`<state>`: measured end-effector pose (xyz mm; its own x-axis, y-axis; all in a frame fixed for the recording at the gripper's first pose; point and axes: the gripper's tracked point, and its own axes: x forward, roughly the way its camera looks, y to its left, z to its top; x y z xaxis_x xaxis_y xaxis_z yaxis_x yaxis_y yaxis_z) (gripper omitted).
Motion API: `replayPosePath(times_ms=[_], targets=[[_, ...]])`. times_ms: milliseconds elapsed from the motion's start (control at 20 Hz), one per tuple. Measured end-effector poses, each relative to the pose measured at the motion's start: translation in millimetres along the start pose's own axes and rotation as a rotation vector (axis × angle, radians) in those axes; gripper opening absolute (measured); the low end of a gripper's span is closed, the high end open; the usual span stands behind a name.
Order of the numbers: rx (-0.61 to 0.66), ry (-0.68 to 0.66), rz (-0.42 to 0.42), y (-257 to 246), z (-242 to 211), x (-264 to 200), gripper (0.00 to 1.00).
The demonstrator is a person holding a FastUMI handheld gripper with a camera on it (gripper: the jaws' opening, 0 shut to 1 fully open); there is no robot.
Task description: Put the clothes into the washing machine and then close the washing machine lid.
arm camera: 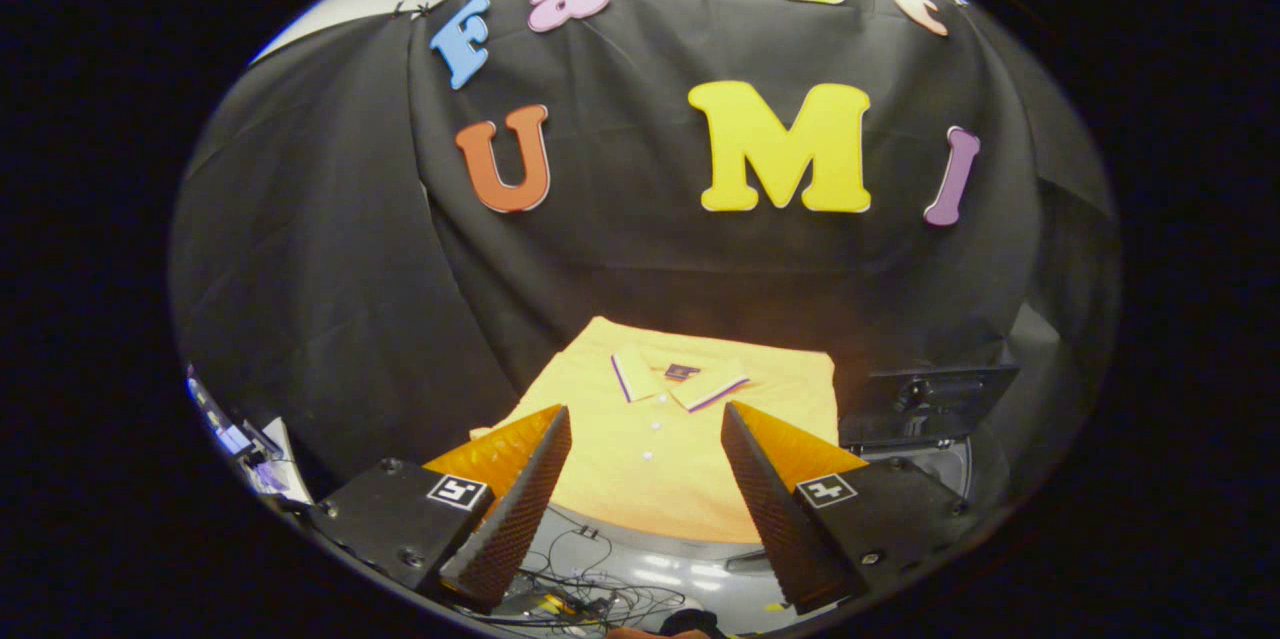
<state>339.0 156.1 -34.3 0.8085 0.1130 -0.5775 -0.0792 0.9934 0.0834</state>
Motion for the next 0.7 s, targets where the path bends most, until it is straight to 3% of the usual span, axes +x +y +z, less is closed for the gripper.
replayPosePath(times_ms=[250, 400, 500, 700], targets=[[-0.010, 0.220, 0.053, 1, -7, 64, 0.97], [0.055, 0.380, 0.055, -1, -28, 99, 0.97], [0.087, 0.488, 0.048, 1, -38, 116, 0.97], [0.053, 0.565, 0.000, 0, -42, 147, 0.97]])
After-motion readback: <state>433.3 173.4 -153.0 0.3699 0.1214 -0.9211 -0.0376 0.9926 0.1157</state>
